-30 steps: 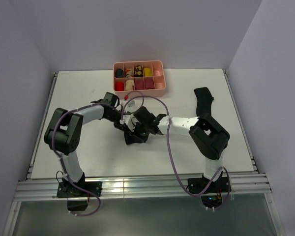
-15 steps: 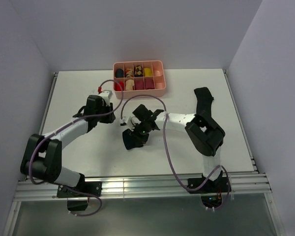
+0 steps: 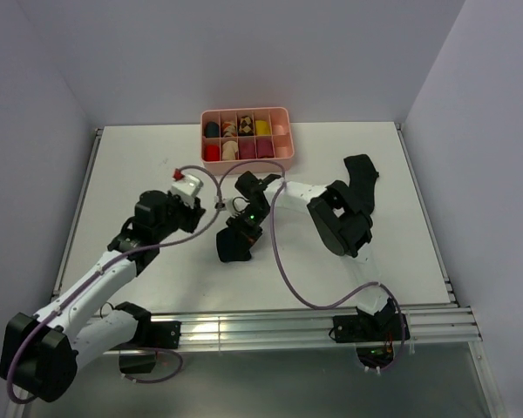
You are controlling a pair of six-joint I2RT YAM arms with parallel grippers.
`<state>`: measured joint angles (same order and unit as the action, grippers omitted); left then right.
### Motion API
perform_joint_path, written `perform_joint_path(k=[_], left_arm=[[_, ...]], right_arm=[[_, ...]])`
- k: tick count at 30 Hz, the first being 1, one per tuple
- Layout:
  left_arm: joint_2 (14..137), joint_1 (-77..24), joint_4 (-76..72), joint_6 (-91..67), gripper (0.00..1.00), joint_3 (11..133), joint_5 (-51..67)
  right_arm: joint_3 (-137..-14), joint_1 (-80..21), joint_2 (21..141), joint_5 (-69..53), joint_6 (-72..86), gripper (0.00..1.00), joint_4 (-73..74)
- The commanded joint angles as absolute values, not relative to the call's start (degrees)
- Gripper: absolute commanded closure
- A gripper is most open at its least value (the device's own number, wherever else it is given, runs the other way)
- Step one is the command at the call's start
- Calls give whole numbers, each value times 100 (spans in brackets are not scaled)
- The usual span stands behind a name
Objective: Roll the socks
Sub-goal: Roll the sock at the center of the board.
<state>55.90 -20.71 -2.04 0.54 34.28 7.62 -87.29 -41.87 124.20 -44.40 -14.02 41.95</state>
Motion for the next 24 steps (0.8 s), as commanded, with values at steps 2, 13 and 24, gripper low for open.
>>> perform_joint_path(k=[2,13,24], left_arm=[[5826,-3204,553,993,67,3436,1204],[7022,-4464,949,1731,66,3674,765],[7760,-4878,668,2013,67,3841,369]], right_arm=[[-9070,-4034,12910,-4430,-1213,100,4781],[-9343,-3946,13061,-4333,-1231,100,5001],[-9352,-3946,13140,-4316,-1231,100,4992]])
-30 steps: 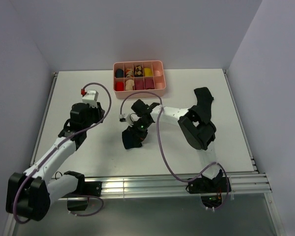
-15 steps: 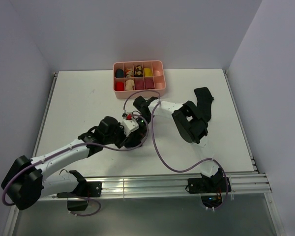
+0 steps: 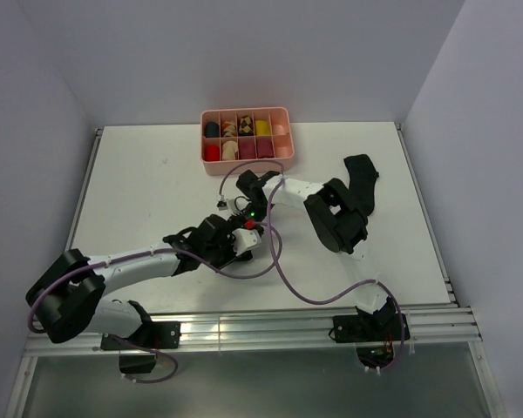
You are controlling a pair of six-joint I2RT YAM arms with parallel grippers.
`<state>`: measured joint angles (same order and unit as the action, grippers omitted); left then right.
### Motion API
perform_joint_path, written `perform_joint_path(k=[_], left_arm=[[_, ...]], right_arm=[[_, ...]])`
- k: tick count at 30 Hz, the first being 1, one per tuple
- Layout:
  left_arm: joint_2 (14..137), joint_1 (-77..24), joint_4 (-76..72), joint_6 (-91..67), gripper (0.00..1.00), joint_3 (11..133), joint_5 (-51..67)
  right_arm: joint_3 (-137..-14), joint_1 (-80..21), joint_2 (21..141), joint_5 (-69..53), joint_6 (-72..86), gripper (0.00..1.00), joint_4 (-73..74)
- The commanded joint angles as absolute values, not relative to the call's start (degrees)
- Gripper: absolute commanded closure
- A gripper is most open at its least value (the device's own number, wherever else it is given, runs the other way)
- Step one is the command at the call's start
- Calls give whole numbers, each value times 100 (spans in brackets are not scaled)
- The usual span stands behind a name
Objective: Roll the socks
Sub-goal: Roll the sock at the center of the board.
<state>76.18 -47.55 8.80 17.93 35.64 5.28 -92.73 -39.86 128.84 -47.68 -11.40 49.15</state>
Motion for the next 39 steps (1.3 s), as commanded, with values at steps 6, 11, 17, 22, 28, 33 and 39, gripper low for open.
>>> perform_joint_path(k=[6,11,17,22,28,33,39], left_arm=[[8068,-5071,606,1890,68,3797,150],[8314,-5124,756,1749,68,3780,27],[8674,-5150,799,1556,81,3823,26],[8710,-5142,730,1266,99,3946,167],[8631,-4564,826,1020,99,4332,1244],[8973,-3964,1072,844,99,4798,2250],[9439,-3367,1801,660,99,5369,3180]], right_arm=[[-9325,-3946,13149,-4289,-1195,100,4948],[-9299,-3937,13140,-4263,-1178,100,4913],[-9185,-3920,12973,-4289,-1099,99,4755],[-8764,-3727,12360,-4359,-809,86,4088],[-7544,-3236,11113,-4114,-10,64,2586],[-6506,-2787,9900,-3377,729,52,1155],[-5415,-2698,8739,-2655,738,48,56]])
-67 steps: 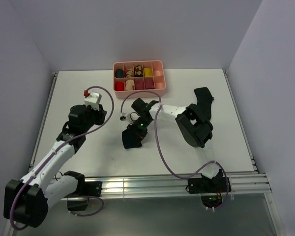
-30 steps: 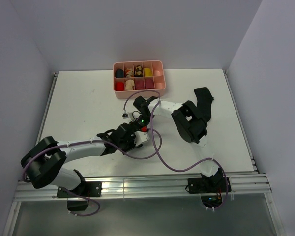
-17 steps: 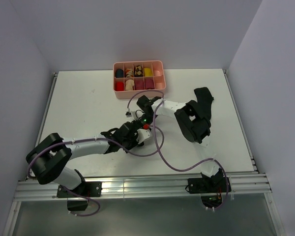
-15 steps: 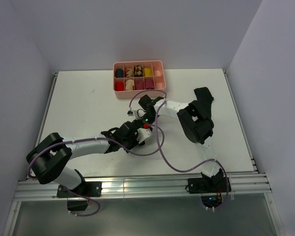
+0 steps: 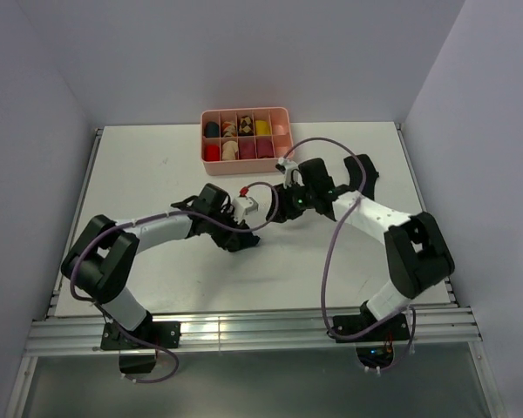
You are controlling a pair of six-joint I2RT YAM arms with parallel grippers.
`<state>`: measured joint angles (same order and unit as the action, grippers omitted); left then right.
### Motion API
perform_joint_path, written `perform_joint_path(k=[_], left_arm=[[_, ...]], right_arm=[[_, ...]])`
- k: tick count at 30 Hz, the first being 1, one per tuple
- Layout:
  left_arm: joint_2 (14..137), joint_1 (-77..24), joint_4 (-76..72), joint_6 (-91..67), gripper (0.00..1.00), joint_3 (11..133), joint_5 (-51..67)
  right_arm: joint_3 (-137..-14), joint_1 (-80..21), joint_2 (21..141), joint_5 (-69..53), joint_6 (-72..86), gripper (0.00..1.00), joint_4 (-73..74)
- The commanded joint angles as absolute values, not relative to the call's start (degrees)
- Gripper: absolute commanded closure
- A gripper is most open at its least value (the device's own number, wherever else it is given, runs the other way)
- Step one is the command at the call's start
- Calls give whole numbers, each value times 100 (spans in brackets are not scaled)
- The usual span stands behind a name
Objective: Roll the socks
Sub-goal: Roll the sock at the center of the board.
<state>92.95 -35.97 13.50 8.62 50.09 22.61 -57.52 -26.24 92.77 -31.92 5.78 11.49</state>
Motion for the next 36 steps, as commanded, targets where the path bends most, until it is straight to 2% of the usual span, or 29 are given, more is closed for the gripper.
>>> perform_joint_path(k=[1,6,13,26,36], left_arm=[[9483,-3166,1845,581,99,5422,3373],[10010,-2795,2241,247,99,5748,4270],[10195,-2357,2215,-325,99,5520,4360],[10775,-1934,2671,-422,99,5774,4465],[10969,-1785,2900,-422,99,6091,4421]], right_arm=[[-5170,-2698,8623,-2593,721,48,18],[-4571,-2820,7991,-2190,423,46,-737],[-4209,-3645,7673,-1837,-412,42,-1055],[-5352,-4842,9051,-1521,-1634,39,-300],[-5853,-5141,9843,-1195,-1969,39,-44]])
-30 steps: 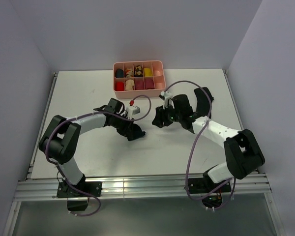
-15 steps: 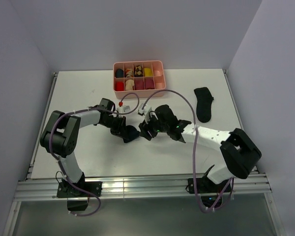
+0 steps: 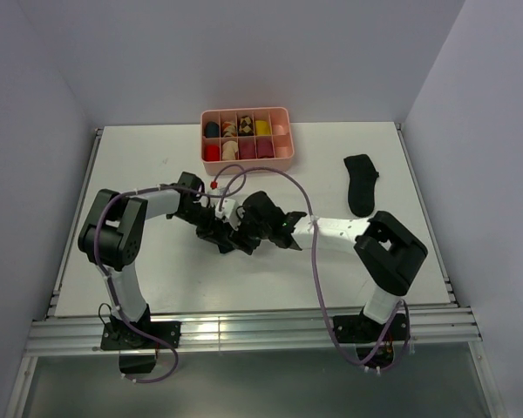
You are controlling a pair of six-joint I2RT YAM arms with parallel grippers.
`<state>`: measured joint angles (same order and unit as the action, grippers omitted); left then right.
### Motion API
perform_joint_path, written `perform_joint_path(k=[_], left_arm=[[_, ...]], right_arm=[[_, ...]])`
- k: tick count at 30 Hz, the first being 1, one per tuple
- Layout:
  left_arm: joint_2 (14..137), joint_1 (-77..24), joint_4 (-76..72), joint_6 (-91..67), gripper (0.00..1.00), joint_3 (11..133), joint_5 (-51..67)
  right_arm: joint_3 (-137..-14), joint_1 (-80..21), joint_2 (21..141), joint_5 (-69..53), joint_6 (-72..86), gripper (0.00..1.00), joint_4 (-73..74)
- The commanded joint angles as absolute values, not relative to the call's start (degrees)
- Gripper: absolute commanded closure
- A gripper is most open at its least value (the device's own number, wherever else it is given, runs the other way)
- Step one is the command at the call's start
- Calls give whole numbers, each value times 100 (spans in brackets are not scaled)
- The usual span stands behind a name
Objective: Roll the socks
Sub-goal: Roll the sock at the center of the board.
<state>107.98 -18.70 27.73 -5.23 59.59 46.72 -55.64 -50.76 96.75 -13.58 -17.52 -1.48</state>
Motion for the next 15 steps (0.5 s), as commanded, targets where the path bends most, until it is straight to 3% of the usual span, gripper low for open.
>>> perform_joint_path(k=[1,8,15], left_arm=[[11012,-1775,2909,-404,99,6126,4447],[11100,-1679,3023,-316,99,6196,4588],[11276,-1670,3120,-211,99,6249,4816]], right_arm=[[-5880,-5176,9922,-1169,-2004,39,78],[-5950,-5238,10467,-1046,-2118,41,273],[-6091,-5265,10766,-1177,-2118,50,202]])
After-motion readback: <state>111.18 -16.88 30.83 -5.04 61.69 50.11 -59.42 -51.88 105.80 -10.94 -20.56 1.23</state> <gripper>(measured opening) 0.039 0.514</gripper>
